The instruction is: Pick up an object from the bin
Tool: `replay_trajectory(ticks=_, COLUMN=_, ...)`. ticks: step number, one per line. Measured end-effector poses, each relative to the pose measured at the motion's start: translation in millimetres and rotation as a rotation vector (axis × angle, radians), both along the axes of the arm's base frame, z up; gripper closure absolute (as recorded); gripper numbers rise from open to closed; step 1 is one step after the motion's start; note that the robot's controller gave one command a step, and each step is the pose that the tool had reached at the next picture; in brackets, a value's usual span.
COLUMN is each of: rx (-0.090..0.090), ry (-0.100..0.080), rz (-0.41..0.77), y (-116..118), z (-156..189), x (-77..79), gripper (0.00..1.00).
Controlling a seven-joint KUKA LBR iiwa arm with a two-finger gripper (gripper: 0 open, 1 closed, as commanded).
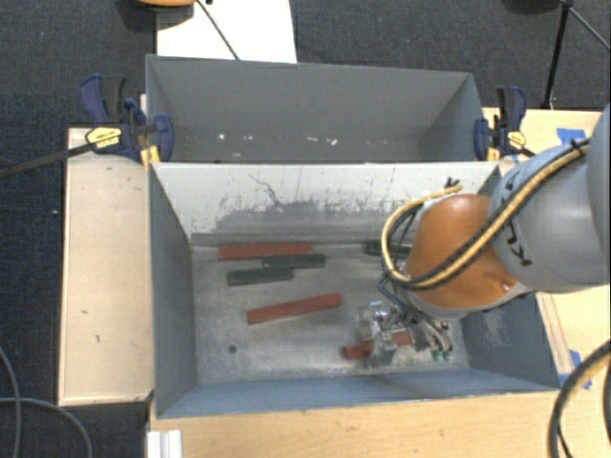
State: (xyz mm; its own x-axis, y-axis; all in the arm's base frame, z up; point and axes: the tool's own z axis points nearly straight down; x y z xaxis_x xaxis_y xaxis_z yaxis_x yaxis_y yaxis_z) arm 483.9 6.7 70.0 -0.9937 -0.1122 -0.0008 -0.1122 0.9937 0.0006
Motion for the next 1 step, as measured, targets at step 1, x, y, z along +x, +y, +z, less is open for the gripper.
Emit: replay_trajectory(ticks=1, rx=0.000, ry=0.000, rz=0.000, y=0.0, z=0.0, x=0.0, gripper=1.00)
